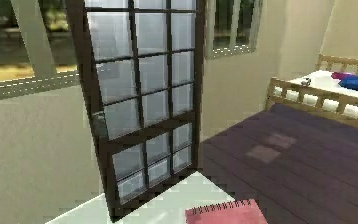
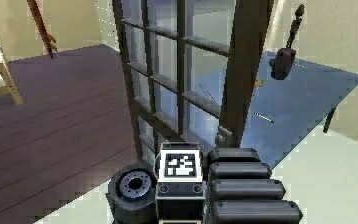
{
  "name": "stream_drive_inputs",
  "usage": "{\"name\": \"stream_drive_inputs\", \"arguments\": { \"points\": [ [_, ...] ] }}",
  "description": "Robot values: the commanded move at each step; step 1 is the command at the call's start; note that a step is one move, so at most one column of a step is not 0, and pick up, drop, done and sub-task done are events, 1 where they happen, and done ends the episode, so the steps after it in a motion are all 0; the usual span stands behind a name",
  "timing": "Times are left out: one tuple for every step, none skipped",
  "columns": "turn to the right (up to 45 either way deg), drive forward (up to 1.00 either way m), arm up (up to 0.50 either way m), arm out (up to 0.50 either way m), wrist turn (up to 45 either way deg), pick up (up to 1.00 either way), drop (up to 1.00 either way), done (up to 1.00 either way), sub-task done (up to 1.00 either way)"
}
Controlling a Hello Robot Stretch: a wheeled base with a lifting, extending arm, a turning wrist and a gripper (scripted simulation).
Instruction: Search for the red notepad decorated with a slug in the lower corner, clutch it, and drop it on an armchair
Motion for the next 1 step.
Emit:
{"name": "stream_drive_inputs", "arguments": {
  "points": [
    [45.0, 0.00, 0.00, 0.00, 0.0, 0.00, 0.00, 0.00, 0.00]
  ]
}}
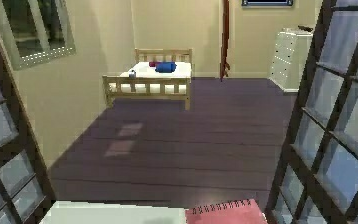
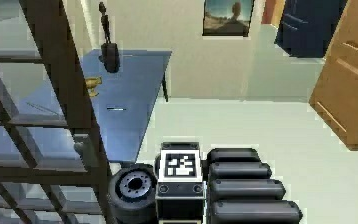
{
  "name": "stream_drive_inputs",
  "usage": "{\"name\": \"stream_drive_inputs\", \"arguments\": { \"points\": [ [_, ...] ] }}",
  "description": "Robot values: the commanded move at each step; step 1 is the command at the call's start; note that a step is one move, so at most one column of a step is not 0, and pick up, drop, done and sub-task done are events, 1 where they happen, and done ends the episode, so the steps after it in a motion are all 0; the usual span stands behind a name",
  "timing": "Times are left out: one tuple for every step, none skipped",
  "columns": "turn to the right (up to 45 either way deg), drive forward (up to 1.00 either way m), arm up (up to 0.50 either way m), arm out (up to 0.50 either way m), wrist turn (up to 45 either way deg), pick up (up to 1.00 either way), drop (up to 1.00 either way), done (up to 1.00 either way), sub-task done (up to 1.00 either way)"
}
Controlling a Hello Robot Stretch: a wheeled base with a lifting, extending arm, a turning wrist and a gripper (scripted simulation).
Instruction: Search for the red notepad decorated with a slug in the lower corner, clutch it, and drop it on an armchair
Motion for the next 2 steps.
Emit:
{"name": "stream_drive_inputs", "arguments": {
  "points": [
    [3.0, 0.00, 0.00, 0.00, 0.0, 0.00, 0.00, 0.00, 0.00],
    [0.0, 1.00, 0.00, 0.00, 0.0, 0.00, 0.00, 0.00, 0.00]
  ]
}}
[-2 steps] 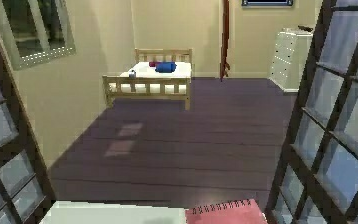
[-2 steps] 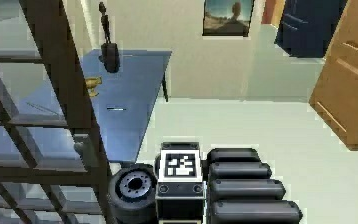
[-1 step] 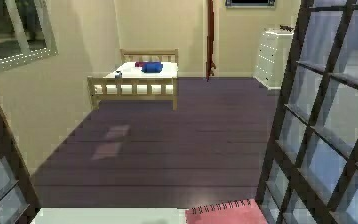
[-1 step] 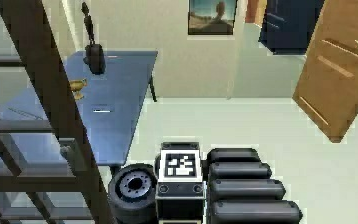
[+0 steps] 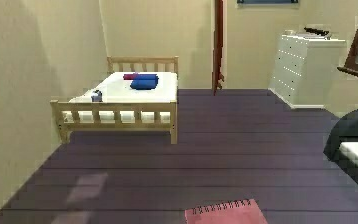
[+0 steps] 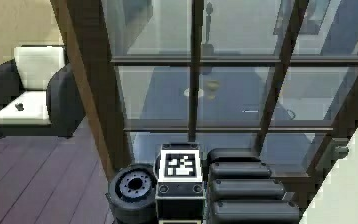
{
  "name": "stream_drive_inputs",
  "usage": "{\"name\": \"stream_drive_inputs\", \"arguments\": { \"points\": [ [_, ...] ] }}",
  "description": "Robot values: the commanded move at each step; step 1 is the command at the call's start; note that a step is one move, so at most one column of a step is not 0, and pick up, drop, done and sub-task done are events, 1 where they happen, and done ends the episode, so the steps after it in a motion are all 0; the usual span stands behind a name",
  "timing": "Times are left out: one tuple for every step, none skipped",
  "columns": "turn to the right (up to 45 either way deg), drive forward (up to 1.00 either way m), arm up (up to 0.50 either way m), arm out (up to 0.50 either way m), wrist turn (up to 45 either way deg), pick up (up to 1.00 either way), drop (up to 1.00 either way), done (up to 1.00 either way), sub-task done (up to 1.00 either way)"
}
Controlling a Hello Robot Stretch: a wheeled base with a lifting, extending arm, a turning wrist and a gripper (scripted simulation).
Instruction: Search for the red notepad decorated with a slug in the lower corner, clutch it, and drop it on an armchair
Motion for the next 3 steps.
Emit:
{"name": "stream_drive_inputs", "arguments": {
  "points": [
    [0.0, 0.50, 0.00, 0.00, 0.0, 0.00, 0.00, 0.00, 0.00],
    [42.0, 0.00, 0.00, 0.00, 0.0, 0.00, 0.00, 0.00, 0.00],
    [0.0, 1.00, 0.00, 0.00, 0.0, 0.00, 0.00, 0.00, 0.00]
  ]
}}
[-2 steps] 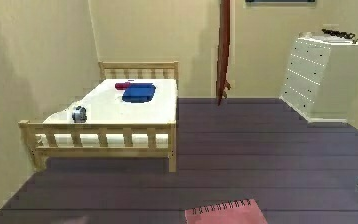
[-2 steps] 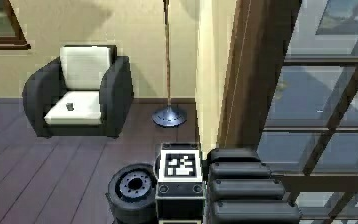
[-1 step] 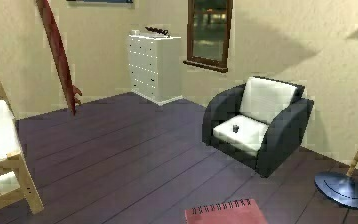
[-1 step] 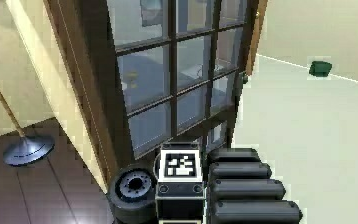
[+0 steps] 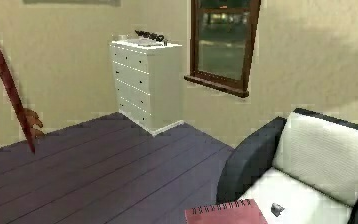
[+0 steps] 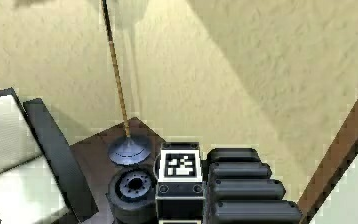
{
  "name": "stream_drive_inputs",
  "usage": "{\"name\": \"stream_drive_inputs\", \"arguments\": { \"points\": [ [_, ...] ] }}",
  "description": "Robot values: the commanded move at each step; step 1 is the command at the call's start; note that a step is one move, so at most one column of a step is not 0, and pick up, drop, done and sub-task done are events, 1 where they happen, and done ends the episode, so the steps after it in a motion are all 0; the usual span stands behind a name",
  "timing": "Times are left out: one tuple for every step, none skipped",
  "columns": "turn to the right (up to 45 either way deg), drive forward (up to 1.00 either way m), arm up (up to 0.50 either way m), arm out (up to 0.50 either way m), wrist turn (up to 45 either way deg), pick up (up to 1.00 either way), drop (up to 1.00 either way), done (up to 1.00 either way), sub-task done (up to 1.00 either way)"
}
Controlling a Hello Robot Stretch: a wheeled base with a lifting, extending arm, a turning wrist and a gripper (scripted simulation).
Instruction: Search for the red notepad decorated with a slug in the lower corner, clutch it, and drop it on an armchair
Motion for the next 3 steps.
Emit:
{"name": "stream_drive_inputs", "arguments": {
  "points": [
    [9.0, 0.00, 0.00, 0.00, 0.0, 0.00, 0.00, 0.00, 0.00],
    [0.0, 0.40, 0.00, 0.00, 0.0, 0.00, 0.00, 0.00, 0.00],
    [-45.0, 0.00, 0.00, 0.00, 0.0, 0.00, 0.00, 0.00, 0.00]
  ]
}}
